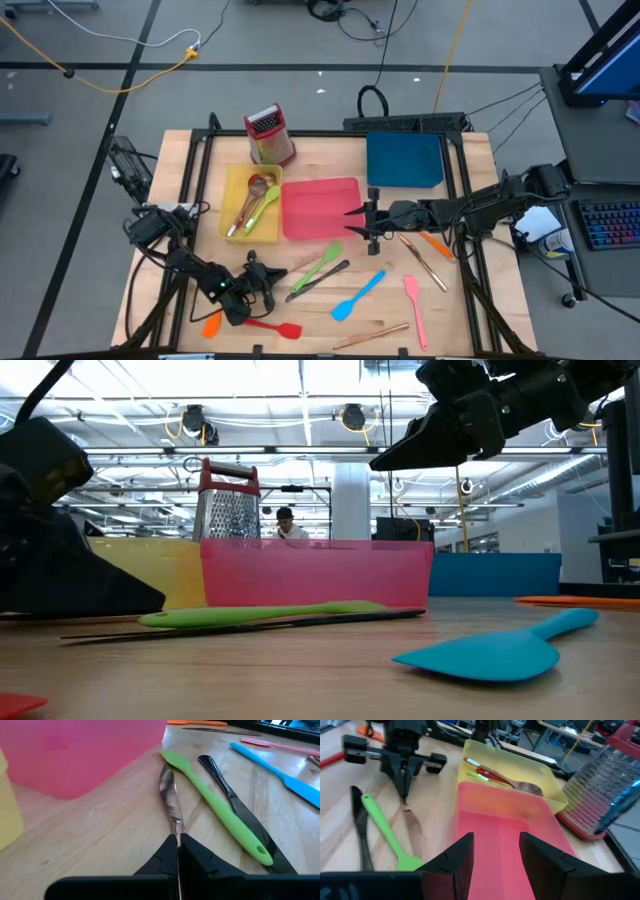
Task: Pick & Place Kitchen Items
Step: Put the left gold table knife into the pink bin
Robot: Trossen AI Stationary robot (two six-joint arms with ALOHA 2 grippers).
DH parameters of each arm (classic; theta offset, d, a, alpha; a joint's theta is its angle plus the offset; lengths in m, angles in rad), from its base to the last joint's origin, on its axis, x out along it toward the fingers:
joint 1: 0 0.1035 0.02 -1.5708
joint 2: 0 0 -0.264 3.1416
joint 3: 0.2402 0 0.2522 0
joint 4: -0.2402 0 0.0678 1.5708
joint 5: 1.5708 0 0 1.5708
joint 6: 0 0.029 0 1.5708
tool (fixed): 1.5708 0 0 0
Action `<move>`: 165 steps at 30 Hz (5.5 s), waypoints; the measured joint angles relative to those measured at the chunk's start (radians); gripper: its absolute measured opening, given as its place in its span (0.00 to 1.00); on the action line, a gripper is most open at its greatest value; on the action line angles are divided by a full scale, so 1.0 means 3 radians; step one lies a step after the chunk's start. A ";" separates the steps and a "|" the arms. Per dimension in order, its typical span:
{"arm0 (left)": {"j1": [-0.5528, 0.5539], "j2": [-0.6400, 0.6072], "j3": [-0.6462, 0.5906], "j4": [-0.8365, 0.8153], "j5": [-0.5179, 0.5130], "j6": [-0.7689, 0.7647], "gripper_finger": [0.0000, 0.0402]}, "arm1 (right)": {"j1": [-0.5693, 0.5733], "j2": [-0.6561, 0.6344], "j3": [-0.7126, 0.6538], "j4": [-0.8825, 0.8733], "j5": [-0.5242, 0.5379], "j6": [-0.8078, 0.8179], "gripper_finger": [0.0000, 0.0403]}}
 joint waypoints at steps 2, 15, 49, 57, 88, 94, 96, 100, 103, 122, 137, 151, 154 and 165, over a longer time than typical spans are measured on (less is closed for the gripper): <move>0.0013 0.0000 0.0001 0.0017 0.0027 0.0005 0.00 | -0.0001 0.0000 0.0000 -0.0020 -0.0210 -0.0015 0.37; 0.0052 0.0003 -0.0005 0.0197 0.0094 0.0167 0.14 | 0.0000 0.0526 0.0001 0.0613 -0.1106 -0.0088 0.37; 0.0140 0.0008 -0.0018 0.0268 0.0212 0.0627 0.12 | -0.0001 0.1036 0.0144 0.1055 -0.1350 -0.0148 0.37; 0.0197 0.0020 -0.0023 0.0668 0.0117 0.1030 0.13 | 0.0000 0.1414 0.0405 0.1034 -0.1471 -0.0160 0.37; 0.0263 0.0013 -0.0017 0.1525 -0.0111 0.2058 0.14 | -0.0009 0.1498 0.0462 0.0927 -0.1433 -0.0343 0.37; 0.0295 -0.0116 -0.0014 0.1520 -0.0111 0.2271 0.14 | -0.0009 0.1238 0.0456 0.0855 -0.1427 -0.0375 0.37; 0.0320 -0.0214 -0.0015 0.1500 -0.0111 0.2497 0.14 | -0.0008 0.1109 0.0463 0.0787 -0.1411 -0.0462 0.37; 0.0451 -0.0452 -0.0013 0.1380 -0.0079 0.2899 0.14 | -0.0006 0.0783 0.0458 0.0385 -0.1057 -0.0678 0.37; 0.0637 -0.0671 -0.0012 0.1235 0.0150 0.2961 0.14 | -0.0006 0.0466 0.0458 -0.0017 -0.0657 -0.0786 0.37; 0.2347 -0.1676 -0.0011 -0.0056 0.2249 0.3202 0.14 | -0.0008 -0.0763 0.0047 -0.0853 -0.0115 -0.0690 0.37; 0.3071 -0.1576 -0.0010 -0.0176 0.3012 0.3280 0.14 | -0.0008 -0.0787 -0.0202 -0.0741 -0.0115 -0.0689 0.37; 0.3144 -0.1035 0.0484 -0.0492 0.3036 0.3436 0.14 | -0.0008 -0.0787 -0.0202 -0.0687 -0.0129 -0.0677 0.37; 0.3183 -0.1033 0.0514 -0.0591 0.3024 0.3459 0.14 | -0.0008 -0.0787 -0.0203 -0.0691 -0.0130 -0.0676 0.37; 0.3261 -0.1027 0.0511 -0.0757 0.3011 0.3603 0.14 | -0.0008 -0.0787 -0.0203 -0.0694 -0.0138 -0.0676 0.37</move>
